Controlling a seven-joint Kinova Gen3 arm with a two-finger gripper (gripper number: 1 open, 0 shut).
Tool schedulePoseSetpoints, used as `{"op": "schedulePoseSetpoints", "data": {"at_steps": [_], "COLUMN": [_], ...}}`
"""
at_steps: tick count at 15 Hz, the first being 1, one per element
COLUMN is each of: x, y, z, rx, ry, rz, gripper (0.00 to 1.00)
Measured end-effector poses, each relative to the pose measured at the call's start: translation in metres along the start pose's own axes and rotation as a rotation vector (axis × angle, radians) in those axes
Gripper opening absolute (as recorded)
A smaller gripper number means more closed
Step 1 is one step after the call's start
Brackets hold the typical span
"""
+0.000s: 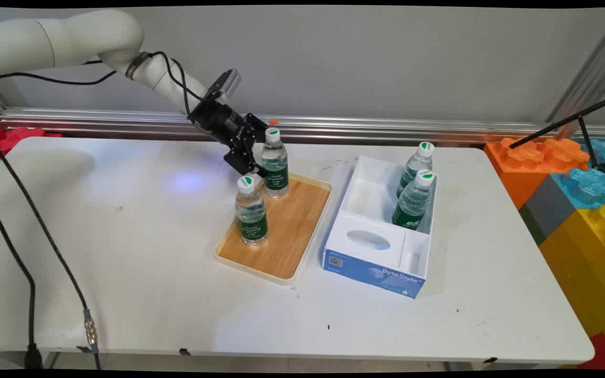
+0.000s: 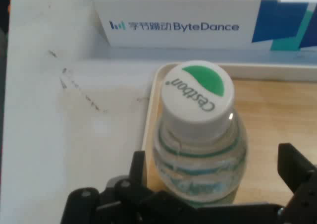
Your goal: Pick up the green bottle from the white box
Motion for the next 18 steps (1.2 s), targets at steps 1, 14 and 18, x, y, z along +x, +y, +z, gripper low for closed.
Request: {"op": "schedulePoseSetpoints", "data": {"at_steps": [1, 14, 18], "x": [0.000, 0.067, 0.116], "y": [0.000, 0.018, 0.028], "z": [-0.001, -0.067, -0.078], "rx": [-0.002, 0.059, 0.129], "ry": [-0.002, -0.038, -0.065], "rz": [0.005, -0.015, -0.058], "gripper": [1.00, 1.00, 1.00]}}
